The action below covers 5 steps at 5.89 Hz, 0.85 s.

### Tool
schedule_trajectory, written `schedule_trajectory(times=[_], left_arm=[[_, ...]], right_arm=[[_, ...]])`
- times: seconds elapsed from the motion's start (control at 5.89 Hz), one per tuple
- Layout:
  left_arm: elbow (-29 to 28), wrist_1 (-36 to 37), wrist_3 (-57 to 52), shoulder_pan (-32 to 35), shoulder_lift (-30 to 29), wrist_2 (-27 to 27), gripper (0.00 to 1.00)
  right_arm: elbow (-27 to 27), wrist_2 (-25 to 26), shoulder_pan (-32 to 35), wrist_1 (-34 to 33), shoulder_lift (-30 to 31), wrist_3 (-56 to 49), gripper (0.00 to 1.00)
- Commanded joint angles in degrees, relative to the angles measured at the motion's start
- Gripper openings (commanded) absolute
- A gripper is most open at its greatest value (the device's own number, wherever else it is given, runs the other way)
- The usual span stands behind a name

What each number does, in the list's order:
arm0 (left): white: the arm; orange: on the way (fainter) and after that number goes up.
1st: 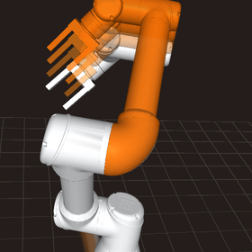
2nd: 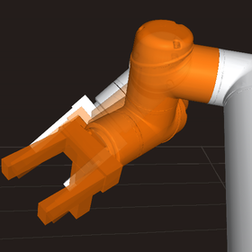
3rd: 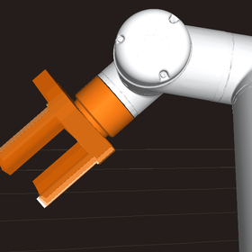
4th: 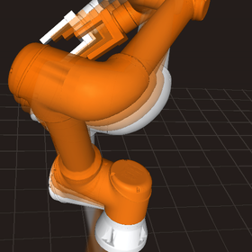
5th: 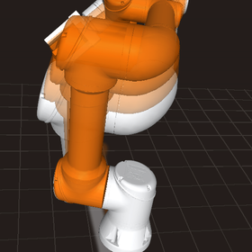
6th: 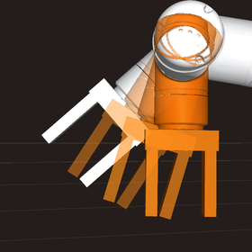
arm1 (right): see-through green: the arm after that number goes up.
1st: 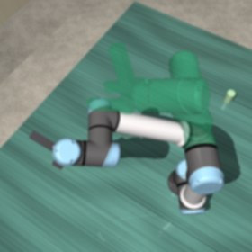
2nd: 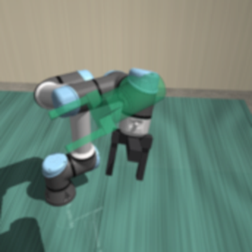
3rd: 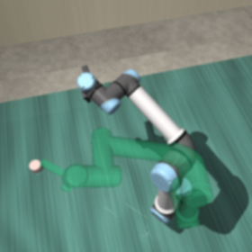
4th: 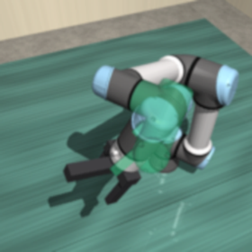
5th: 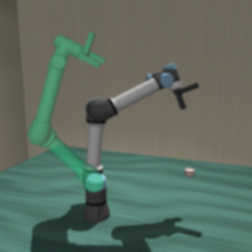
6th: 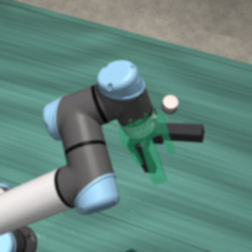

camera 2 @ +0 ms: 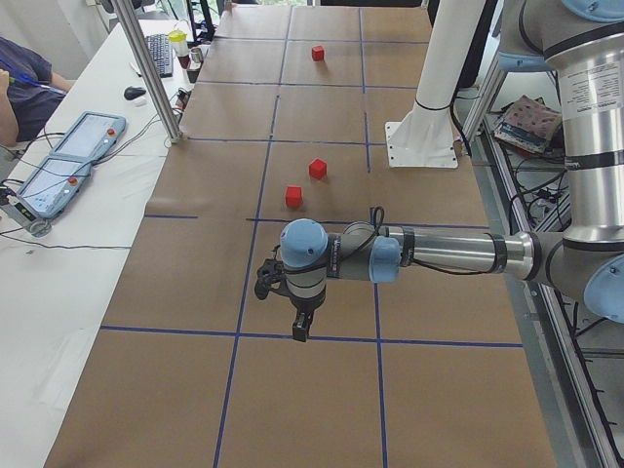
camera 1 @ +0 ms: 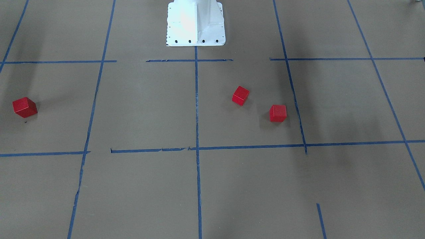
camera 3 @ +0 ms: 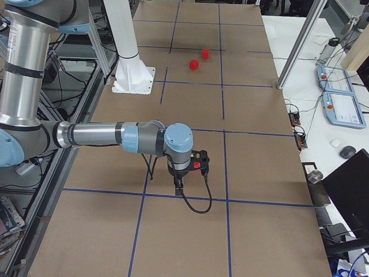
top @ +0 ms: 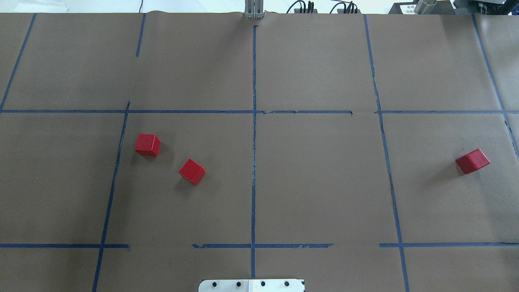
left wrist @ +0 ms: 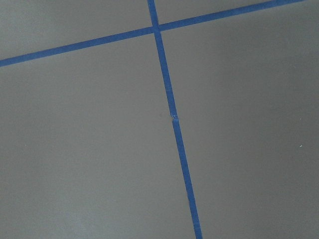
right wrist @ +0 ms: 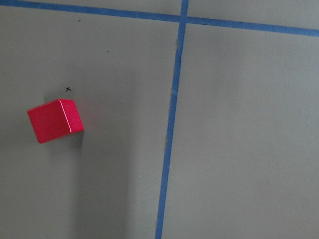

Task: Form red blocks into L shape at center
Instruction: 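Move the right gripper toward the lone red cube on its side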

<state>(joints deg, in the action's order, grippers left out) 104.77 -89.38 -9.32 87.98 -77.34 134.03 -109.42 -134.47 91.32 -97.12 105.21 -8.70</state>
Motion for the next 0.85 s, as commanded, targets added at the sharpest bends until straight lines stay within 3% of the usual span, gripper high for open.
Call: schedule_trajectory(times=[0.0, 0.17, 0.68], left_arm=[[0.17, 0.17, -0.08, -0.09, -0.17, -0.17, 1.0], [0.18, 0.26, -0.08, -0.09, -0.18, 0.0, 1.0], [0.18, 0.18, 0.09, -0.09, -0.18, 0.09, 1.0]], right_arm=[[0.0, -0.09, -0.35, 2.96, -0.35, -0.52, 1.0], [0.52, -0.09, -5.49, 10.38, -0.35, 3.04, 1.0], [0.7, 3.14, -22.27, 21.59, -4.9, 18.76, 1.0]])
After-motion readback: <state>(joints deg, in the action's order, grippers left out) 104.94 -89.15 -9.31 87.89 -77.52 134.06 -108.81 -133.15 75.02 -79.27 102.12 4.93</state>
